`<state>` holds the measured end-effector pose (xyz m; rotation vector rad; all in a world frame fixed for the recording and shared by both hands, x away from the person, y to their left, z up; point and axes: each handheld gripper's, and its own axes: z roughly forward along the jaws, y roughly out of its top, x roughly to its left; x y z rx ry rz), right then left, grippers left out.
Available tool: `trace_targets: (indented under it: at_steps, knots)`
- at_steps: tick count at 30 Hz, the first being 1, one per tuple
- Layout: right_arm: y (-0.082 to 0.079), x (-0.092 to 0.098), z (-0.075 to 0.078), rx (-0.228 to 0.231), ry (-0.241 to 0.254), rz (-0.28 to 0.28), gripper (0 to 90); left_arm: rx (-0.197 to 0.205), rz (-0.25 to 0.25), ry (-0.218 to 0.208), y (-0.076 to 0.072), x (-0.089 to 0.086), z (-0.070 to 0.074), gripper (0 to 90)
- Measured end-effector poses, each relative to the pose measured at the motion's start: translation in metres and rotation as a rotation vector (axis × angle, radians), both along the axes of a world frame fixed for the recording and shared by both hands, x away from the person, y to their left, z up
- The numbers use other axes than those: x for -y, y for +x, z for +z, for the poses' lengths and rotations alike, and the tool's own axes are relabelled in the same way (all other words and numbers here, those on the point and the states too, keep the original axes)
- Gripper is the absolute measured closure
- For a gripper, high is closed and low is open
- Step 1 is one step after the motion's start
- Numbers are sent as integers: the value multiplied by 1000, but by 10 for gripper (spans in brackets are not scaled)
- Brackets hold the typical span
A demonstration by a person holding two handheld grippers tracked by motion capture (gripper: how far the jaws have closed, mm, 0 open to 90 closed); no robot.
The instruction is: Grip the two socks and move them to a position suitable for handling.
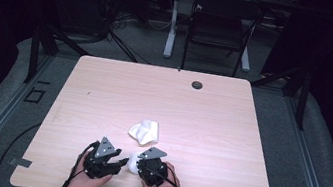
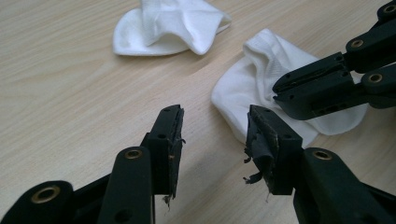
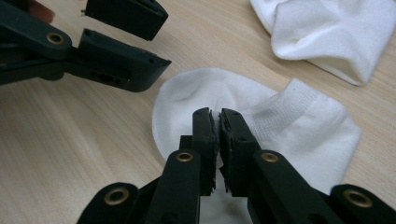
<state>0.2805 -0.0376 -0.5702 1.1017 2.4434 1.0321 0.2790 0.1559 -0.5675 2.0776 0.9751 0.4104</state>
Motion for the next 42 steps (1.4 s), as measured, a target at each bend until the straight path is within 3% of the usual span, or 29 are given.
trace_targets:
  at_steps: [11,15,20,26,27,33,42]
  knots:
    - [-1,3,5,-2,39,-1,866,-46,-28,3,3,5,-7,649]
    - [-2,3,7,-1,45,2,866,-30,-28,-29,2,5,-3,650]
    - [-2,2,7,2,52,4,866,-20,-26,-28,2,6,-2,635]
    - [-3,1,7,4,43,8,866,-21,-31,16,3,8,-8,630]
    - [-2,2,8,8,49,7,866,-26,-34,39,4,8,-10,630]
    - [-1,10,15,12,80,-7,866,-16,-40,67,3,9,-14,624]
    - [1,32,31,24,69,-20,866,-7,-36,65,0,9,-15,619]
